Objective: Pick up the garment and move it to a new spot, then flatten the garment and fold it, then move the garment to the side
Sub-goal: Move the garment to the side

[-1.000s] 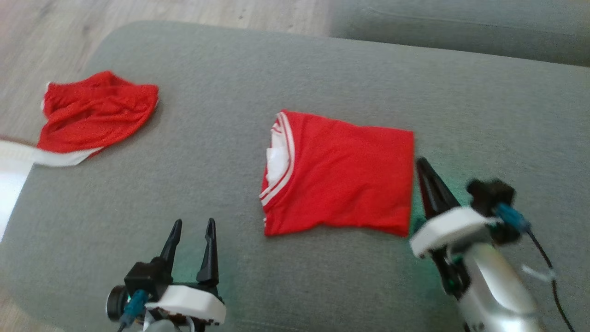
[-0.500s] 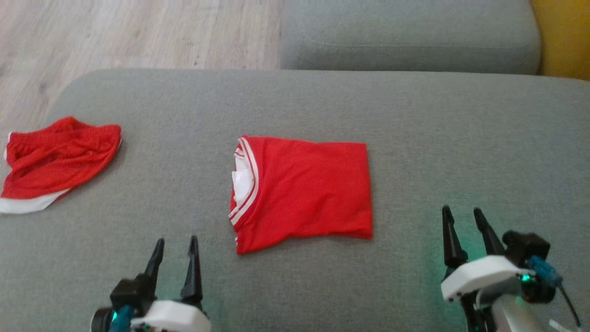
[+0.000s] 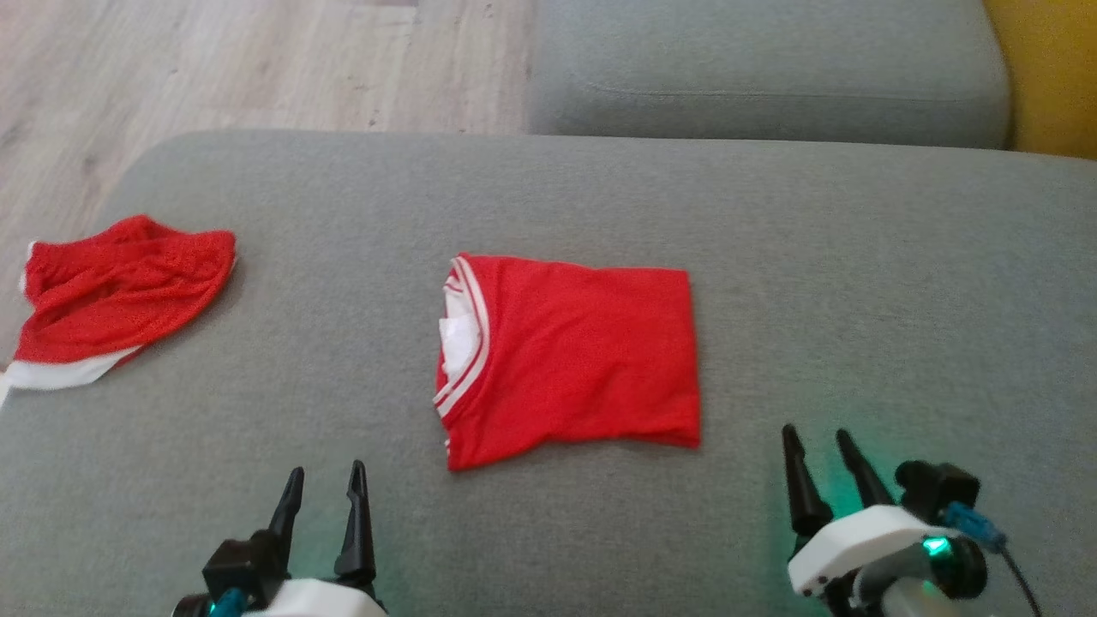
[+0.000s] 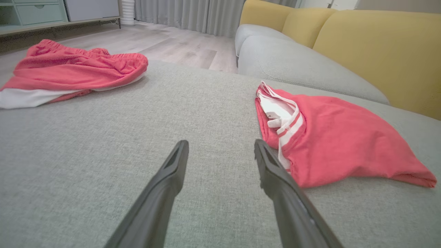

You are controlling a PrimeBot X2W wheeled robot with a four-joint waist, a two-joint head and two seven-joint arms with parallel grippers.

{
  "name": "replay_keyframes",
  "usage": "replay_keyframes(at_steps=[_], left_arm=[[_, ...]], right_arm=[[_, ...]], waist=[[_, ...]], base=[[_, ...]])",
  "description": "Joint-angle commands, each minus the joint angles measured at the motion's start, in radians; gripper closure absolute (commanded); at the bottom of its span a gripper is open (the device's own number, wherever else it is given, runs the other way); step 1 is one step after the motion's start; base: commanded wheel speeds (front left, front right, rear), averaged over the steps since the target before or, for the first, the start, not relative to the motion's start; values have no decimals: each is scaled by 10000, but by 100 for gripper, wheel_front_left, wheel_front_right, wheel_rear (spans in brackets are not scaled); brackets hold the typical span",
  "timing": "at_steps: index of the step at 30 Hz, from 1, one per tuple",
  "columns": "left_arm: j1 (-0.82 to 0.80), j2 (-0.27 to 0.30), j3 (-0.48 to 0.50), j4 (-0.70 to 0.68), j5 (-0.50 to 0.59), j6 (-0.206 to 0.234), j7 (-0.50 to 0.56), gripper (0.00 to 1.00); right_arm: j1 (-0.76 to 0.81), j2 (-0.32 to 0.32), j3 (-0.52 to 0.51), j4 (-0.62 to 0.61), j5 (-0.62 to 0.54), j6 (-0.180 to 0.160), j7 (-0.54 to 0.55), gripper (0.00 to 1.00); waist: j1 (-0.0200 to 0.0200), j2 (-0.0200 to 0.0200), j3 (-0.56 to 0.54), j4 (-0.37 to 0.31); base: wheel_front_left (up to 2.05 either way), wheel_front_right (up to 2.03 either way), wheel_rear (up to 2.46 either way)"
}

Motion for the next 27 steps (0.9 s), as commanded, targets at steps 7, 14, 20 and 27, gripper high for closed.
replay_keyframes(at_steps=[7, 14, 20, 27], left_arm=[[-837, 29, -265, -307, -211, -173, -82, 0], [-884, 29, -516, -276, -476, -156, -82, 0], [-872, 29, -546, -276, -534, -194, -82, 0], [-973, 29, -712, -283, -537, -210, -82, 0]], right_arm=[[-2059, -24, 1159, 1073, 843, 67, -138, 0], [-3410, -24, 1187, 3159, 1088, 67, -134, 0], [-4090, -24, 1431, 4579, 1470, 67, -5, 0], [-4152, -24, 2678, 4328, 2431, 67, 14, 100]], waist=[[0, 0, 664, 1127], [0, 0, 1001, 2034], [0, 0, 1185, 2274], [0, 0, 1253, 1891]], base=[[0, 0, 0], [0, 0, 0], [0, 0, 0], [0, 0, 0]])
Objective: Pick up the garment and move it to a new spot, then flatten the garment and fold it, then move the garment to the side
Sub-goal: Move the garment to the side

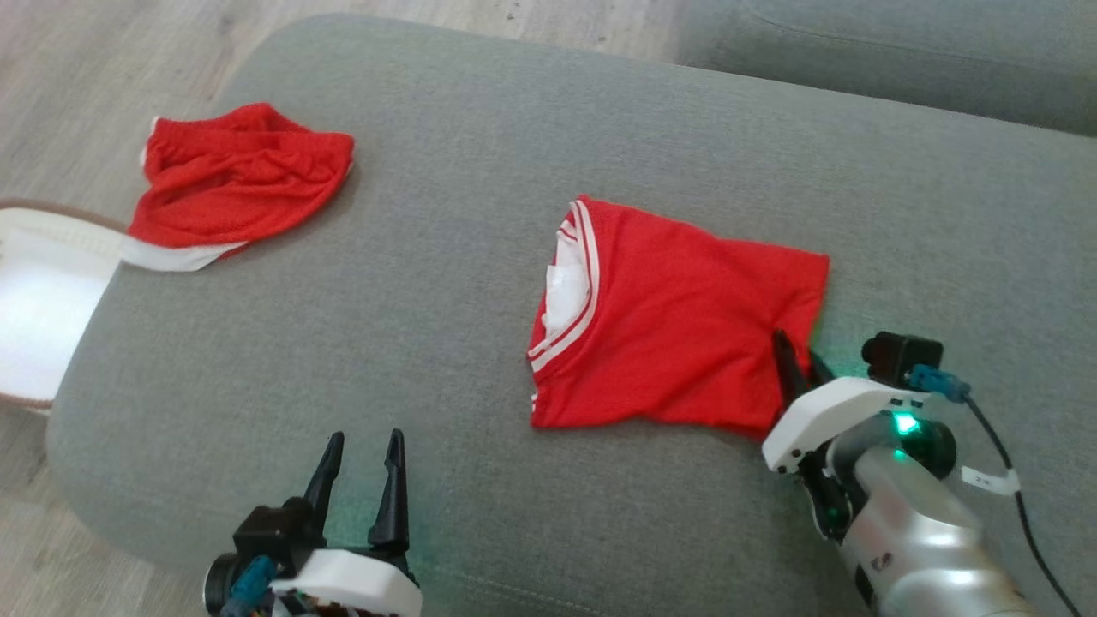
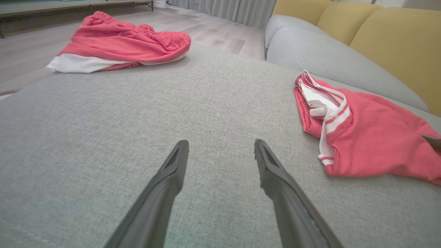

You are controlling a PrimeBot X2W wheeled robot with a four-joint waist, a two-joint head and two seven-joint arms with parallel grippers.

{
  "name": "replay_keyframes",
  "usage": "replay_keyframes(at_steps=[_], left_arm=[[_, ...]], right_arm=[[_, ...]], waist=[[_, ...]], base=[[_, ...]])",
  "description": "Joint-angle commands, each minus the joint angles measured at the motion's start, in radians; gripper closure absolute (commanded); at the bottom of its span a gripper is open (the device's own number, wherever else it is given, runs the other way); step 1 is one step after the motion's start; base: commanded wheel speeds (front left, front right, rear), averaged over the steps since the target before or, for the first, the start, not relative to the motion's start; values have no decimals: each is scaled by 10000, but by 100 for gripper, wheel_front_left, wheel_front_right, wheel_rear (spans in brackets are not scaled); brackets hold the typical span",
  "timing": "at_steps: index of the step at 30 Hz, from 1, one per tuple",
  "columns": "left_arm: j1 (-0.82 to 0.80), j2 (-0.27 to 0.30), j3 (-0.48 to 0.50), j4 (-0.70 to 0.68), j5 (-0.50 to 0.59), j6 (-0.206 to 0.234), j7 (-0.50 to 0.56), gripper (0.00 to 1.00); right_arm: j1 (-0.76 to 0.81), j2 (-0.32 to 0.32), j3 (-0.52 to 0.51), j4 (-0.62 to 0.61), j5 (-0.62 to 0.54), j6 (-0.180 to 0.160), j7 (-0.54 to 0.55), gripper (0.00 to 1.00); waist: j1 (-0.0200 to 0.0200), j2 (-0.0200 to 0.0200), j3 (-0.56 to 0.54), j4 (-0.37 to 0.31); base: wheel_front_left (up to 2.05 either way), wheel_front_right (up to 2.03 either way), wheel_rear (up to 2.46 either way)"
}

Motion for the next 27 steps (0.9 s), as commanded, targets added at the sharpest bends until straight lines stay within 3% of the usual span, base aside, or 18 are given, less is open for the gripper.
replay_keyframes(at_steps=[1, 6, 20, 27], left_arm=[[-385, 24, 225, -260, -4, -34, -82, 0], [-357, 24, 244, -332, 89, -77, -82, 0], [-346, 24, -90, -549, 12, -162, -82, 0], [-453, 24, -34, -523, 138, -186, -82, 0]], right_arm=[[9, 193, 338, -164, 102, 67, -26, 100], [4, 193, 280, -624, 120, 67, -116, 100], [1293, 193, 100, -2811, -553, 67, -124, 100], [1544, 193, -348, -3401, -819, 67, -125, 100]], waist=[[-1, 0, -45, -282], [-1, 0, -245, -1104], [-1, 0, -493, -5790], [-1, 0, -271, -6888]], base=[[0, 0, 0], [0, 0, 0], [0, 0, 0], [0, 0, 0]])
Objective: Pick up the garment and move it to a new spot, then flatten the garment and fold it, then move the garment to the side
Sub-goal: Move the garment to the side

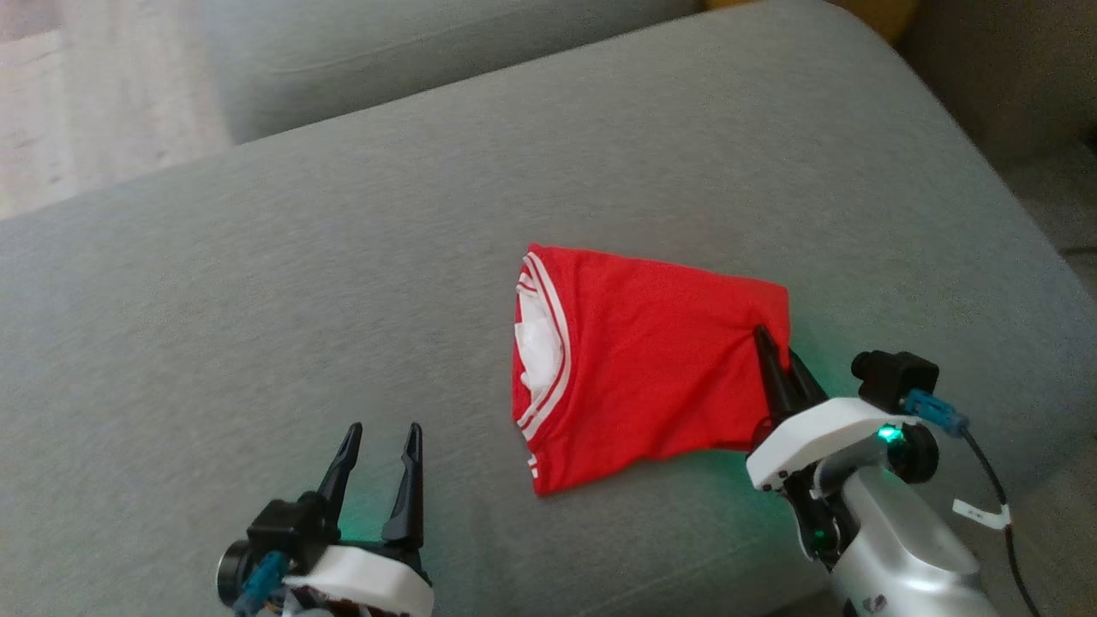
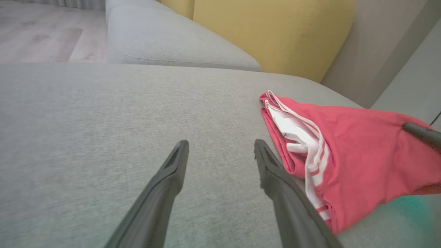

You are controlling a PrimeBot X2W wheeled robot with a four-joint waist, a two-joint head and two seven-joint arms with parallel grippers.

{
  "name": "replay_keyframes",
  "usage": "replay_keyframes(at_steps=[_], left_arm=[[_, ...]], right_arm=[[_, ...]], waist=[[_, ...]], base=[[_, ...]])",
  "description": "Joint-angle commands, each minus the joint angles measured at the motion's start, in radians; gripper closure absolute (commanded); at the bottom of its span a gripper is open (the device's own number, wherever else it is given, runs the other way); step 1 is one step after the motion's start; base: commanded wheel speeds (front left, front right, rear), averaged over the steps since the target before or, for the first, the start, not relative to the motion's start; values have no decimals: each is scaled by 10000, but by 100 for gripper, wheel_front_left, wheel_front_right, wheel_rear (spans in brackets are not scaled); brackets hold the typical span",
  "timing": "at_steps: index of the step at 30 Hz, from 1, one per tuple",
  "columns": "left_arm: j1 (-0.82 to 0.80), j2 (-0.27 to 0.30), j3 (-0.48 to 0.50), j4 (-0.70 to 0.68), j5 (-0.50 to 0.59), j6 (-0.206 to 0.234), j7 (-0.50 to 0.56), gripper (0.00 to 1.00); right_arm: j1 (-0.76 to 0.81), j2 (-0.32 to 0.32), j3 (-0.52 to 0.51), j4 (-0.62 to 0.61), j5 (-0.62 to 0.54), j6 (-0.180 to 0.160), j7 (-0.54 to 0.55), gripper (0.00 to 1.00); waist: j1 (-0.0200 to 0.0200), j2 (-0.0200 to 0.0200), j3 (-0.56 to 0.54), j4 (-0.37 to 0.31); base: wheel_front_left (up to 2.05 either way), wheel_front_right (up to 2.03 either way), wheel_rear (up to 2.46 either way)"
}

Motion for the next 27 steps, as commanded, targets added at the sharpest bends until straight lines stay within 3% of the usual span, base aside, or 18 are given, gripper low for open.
replay_keyframes(at_steps=[1, 6, 10, 18, 27], left_arm=[[-447, 20, 272, -243, 93, -16, -82, 0], [-562, 20, 180, -192, 122, -34, -82, 0], [-606, 20, 64, -122, 259, -71, -82, 0], [-800, 20, 135, 23, 590, -167, -82, 0], [-974, 20, 303, 19, 787, -243, -82, 0]], right_arm=[[-69, 60, 31, -407, -158, 65, -123, 100], [-530, -96, -209, -324, -882, 65, -123, 100], [-1691, -573, -91, 266, -1518, 65, -119, 100], [-4033, -2039, -822, 2388, -2751, 65, -96, 100], [-5371, -3393, -2059, 3949, -4156, 65, -108, 100]], waist=[[0, 0, 173, -773], [0, 0, 392, -851], [0, 0, 607, -601], [0, 0, 989, 113], [0, 0, 1353, 609]], base=[[0, 0, 0], [0, 0, 0], [0, 0, 0], [0, 0, 0], [0, 0, 0]])
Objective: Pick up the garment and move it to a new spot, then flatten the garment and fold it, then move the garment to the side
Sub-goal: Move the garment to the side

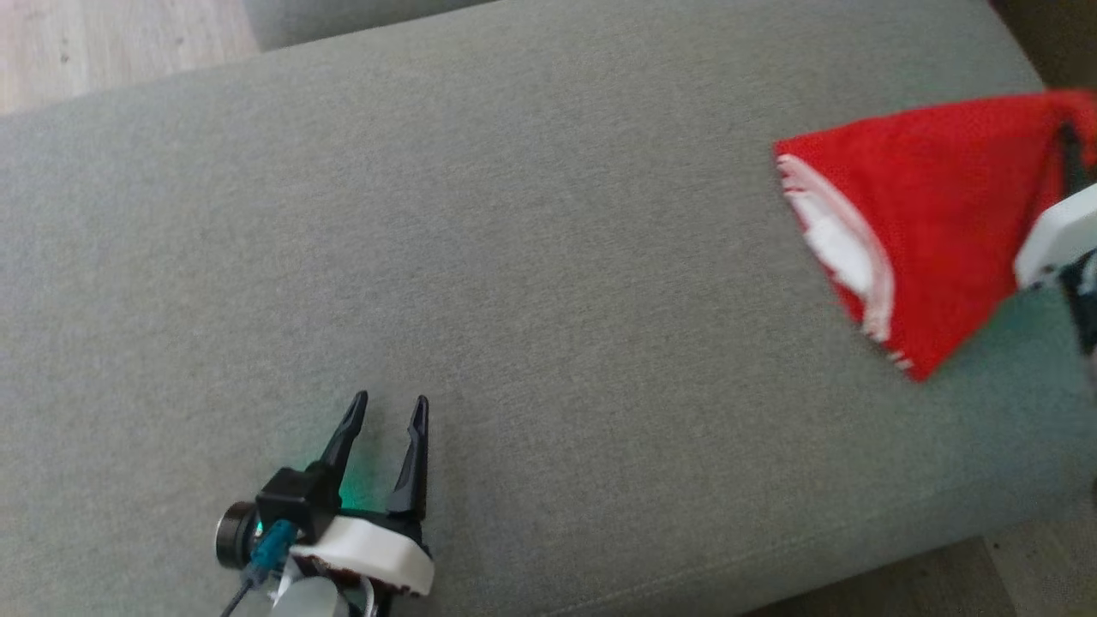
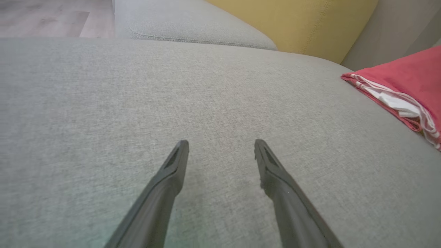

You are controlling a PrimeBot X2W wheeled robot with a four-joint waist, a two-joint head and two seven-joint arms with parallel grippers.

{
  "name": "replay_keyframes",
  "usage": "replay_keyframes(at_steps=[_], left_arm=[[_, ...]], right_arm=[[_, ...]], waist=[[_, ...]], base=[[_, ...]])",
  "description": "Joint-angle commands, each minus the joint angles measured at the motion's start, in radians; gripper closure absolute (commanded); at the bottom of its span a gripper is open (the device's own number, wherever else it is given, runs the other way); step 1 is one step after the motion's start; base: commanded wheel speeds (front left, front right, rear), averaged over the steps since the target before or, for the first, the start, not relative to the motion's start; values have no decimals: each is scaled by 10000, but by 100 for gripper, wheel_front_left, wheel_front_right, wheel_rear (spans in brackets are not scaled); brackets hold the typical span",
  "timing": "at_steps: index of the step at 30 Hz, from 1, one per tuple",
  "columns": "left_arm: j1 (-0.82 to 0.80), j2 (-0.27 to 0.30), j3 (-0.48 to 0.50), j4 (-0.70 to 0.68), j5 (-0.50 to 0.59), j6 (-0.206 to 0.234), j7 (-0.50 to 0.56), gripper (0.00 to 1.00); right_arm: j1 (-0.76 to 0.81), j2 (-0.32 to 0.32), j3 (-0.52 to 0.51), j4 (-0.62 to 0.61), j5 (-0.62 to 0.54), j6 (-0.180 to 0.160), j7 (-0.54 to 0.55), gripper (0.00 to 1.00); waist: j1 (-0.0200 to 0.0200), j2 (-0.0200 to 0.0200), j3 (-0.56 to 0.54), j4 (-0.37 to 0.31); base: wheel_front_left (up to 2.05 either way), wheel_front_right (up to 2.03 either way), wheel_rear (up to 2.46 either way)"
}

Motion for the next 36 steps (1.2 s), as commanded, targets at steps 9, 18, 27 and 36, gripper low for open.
replay_keyframes(at_steps=[9, 18, 27, 36], left_arm=[[-533, 22, 406, -255, 222, -128, -82, 0], [-467, 22, 665, -269, 90, -45, -82, 0], [-203, 22, 992, -458, -128, 264, -82, 0], [230, 22, 1360, -454, -119, 425, -82, 0]], right_arm=[[-842, -749, -1920, -400, -1517, 65, -120, 0], [210, 1206, -3540, -3343, -2490, 65, -122, 0], [3185, 3003, -2539, -5997, -1119, 65, -123, 0], [5662, 3302, -1593, -6646, -100, 65, -123, 0]], waist=[[-1, 0, 376, 317], [-1, 0, 67, 602], [-1, 0, -729, 1369], [-1, 0, -1483, 2085]], base=[[0, 0, 0], [0, 0, 0], [0, 0, 0], [0, 0, 0]])
